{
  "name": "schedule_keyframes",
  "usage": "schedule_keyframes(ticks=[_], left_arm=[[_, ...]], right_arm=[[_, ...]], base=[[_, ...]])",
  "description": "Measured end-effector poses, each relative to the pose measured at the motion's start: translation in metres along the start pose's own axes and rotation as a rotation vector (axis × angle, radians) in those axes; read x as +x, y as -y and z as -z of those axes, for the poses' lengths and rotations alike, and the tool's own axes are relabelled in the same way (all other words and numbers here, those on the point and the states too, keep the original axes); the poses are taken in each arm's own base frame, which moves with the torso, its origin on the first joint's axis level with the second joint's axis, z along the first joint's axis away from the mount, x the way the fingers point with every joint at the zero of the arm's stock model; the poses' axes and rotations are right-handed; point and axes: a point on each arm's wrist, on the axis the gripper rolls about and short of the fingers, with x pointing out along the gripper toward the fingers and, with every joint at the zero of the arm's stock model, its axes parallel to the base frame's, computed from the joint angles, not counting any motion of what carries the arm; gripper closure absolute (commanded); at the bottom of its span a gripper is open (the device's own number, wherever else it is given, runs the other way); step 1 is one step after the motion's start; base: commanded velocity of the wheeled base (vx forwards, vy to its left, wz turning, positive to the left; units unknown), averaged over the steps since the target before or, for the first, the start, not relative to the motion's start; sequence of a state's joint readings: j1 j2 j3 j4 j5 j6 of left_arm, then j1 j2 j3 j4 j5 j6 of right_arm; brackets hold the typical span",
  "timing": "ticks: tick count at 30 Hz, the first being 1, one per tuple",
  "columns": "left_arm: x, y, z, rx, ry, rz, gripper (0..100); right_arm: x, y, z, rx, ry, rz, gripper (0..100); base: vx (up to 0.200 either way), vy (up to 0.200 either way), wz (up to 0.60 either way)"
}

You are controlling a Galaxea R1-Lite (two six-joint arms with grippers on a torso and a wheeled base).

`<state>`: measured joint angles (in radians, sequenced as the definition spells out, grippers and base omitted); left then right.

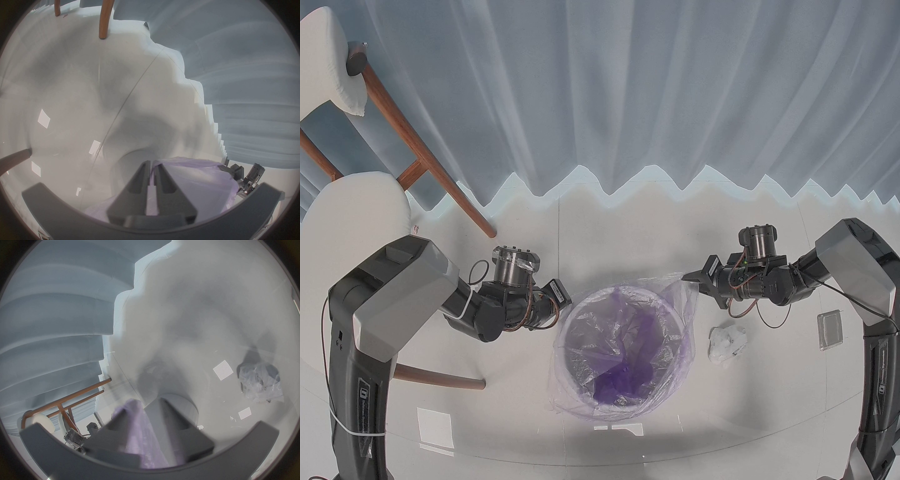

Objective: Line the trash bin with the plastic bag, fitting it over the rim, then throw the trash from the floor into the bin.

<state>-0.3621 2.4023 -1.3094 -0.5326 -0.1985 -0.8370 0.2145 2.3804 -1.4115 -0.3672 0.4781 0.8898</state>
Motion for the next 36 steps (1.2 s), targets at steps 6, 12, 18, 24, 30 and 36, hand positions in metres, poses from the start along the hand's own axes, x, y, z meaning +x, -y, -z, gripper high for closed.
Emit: schedule_keyframes(ticks=[6,12,18,24,30,36], left_arm=[[-0.004,0.004,-0.002,0.003,0.063,-0.033,0],[-0.034,0.014,-0.003,0.006,0.106,-0.013,0],[-0.080,0.010,0.013,0.009,0.108,-0.019,0],[-0.124,0.005,0.037,0.026,0.138,0.015,0],[-0.157,0.004,0.059,0.045,0.174,0.012,0],[-0.197,0.002,0.081,0.052,0.111,0.063,0]], right_arm=[[-0.006,-0.006,0.001,0.079,0.000,-0.006,0],[-0.040,-0.029,0.004,0.139,0.019,-0.037,0],[-0.075,-0.045,0.021,0.115,0.014,-0.047,0],[-0.094,-0.038,0.059,-0.058,-0.040,0.015,0],[-0.099,-0.037,0.084,-0.184,-0.040,0.075,0],[-0.089,-0.051,0.112,-0.296,0.021,0.173,0]], base=[[0.000,0.000,0.00],[0.000,0.000,0.00],[0.000,0.000,0.00],[0.000,0.000,0.00],[0.000,-0.067,0.00],[-0.167,-0.133,0.00]])
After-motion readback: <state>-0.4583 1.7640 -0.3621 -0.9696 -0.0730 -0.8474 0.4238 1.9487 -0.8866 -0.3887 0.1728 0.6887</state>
